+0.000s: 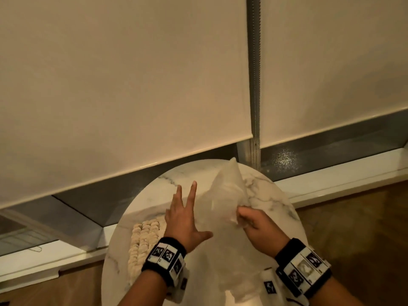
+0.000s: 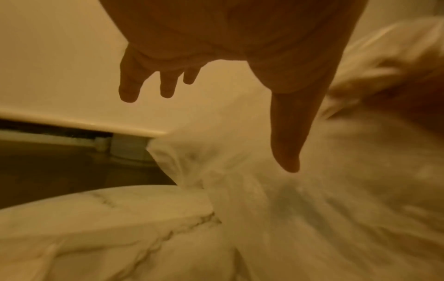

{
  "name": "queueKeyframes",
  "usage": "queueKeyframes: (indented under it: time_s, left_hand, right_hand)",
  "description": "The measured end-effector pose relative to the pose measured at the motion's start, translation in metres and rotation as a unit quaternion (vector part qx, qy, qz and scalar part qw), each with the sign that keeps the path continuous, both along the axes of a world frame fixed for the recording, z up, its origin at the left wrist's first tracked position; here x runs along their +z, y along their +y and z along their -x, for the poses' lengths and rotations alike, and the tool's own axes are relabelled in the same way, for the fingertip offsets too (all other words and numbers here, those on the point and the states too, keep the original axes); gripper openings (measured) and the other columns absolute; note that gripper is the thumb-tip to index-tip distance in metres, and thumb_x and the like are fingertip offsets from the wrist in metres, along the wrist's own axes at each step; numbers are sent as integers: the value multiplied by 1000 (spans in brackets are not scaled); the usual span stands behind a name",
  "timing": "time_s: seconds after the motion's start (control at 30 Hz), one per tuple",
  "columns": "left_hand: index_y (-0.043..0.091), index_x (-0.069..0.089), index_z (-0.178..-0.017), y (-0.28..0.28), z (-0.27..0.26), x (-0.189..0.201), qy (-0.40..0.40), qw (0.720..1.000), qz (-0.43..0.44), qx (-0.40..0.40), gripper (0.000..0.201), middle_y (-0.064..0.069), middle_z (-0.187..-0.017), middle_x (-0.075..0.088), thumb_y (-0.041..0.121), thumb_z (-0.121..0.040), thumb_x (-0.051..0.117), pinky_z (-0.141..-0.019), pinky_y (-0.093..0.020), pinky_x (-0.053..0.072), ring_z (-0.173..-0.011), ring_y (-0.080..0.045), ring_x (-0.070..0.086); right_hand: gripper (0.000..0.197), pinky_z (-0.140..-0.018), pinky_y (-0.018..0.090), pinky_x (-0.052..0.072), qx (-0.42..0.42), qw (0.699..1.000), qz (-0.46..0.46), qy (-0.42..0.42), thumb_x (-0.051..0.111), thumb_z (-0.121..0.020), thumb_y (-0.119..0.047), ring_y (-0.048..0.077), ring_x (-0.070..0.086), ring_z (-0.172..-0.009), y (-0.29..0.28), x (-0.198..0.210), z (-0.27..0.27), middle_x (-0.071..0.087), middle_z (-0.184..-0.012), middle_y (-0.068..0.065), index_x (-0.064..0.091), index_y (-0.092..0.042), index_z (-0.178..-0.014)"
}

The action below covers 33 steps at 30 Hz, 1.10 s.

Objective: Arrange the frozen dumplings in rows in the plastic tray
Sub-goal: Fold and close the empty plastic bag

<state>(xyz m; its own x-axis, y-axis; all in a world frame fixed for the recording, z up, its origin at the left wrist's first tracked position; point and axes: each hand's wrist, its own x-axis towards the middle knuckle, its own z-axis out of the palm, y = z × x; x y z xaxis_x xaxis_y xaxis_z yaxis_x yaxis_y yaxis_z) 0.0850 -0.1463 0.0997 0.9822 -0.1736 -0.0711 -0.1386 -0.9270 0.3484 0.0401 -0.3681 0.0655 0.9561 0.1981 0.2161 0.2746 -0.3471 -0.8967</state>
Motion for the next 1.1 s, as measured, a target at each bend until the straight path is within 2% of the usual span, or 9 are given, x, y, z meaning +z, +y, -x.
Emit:
queueKeyframes:
  time_s: [0.13, 0.27, 0.33, 0.47, 0.57, 0.67, 0.87, 1.0, 1.1]
  left_hand:
    - [58, -7, -146, -21, -10, 17, -5, 996, -7, -92, 124, 4, -164, -9, 58, -61, 83, -120, -56, 11, -148, -19, 9]
    - [42, 43, -108, -30, -8, 23, -39, 987, 51, -144, 39, 4, -114, 61, 19, -83, 63, -88, -37, 49, -103, -21, 60]
    - [33, 41, -93, -32, -6, 30, -40, 988, 83, -127, 31, 6, -91, 59, 7, -83, 55, -72, -31, 46, -82, -18, 56]
    - [24, 41, -84, -22, -11, 45, -74, 986, 123, -82, 27, 4, -80, 53, -3, -83, 47, -63, -28, 38, -72, -12, 48]
    - [19, 44, -83, -12, -11, 52, -111, 985, 129, -39, 26, 5, -79, 52, -7, -80, 45, -62, -23, 35, -72, -10, 47]
    - [20, 43, -81, -11, -1, 55, -129, 983, 127, -28, 27, 8, -78, 50, -7, -79, 46, -60, -20, 33, -71, -6, 46]
    - [30, 40, -80, -29, 33, 46, -129, 981, 127, -72, 30, 12, -77, 48, 4, -81, 54, -60, -21, 31, -69, -6, 44]
    - [31, 41, -77, -57, 58, 42, -108, 968, 212, -81, 21, 10, -68, 51, 15, -83, 53, -59, -28, 40, -65, -6, 49]
    - [27, 44, -74, -75, 72, 43, -96, 959, 260, -56, 24, 11, -62, 50, 10, -84, 57, -56, -28, 41, -59, -6, 46]
  right_hand:
    - [32, -93, 42, 53, 30, 996, -75, 24, 49, -89, 18, 23, 68, -101, -18, 28, 9, 74, -101, 7, 72, -1, -100]
    - [30, -88, 39, 55, 16, 994, -104, 16, 48, -87, 21, 26, 67, -95, -33, 41, 12, 72, -95, 11, 70, 1, -94]
    - [37, -86, 27, 53, -12, 996, -85, 5, 50, -88, 18, 13, 67, -94, -43, 40, 15, 73, -95, -1, 72, -11, -97]
    - [36, -81, 31, 50, -68, 994, 82, -14, 60, -85, -8, 0, 59, -90, -62, 22, 19, 63, -93, -23, 57, -43, -90]
    - [19, -83, 30, 50, -108, 968, 223, 34, 60, -85, -41, 1, 60, -100, -69, 20, 26, 63, -104, -26, 52, -43, -103]
    - [48, -92, 31, 44, -91, 927, 346, 114, 57, -79, -67, 10, 50, -114, -76, 19, 29, 57, -120, -21, 48, -44, -120]
    - [157, -121, 41, 23, -102, 961, 197, 165, 68, -36, -93, 15, 14, -147, -57, 37, 33, 14, -161, -10, -15, -33, -155]
    - [171, -122, 39, 23, -28, 979, 44, 195, 85, -30, -78, 12, 15, -150, -8, 25, 39, 11, -164, -7, -44, -44, -137]
    - [164, -117, 36, 35, -34, 976, -63, 204, 91, -34, -66, 9, 30, -145, 22, 0, 50, 23, -159, -10, -33, -53, -141]
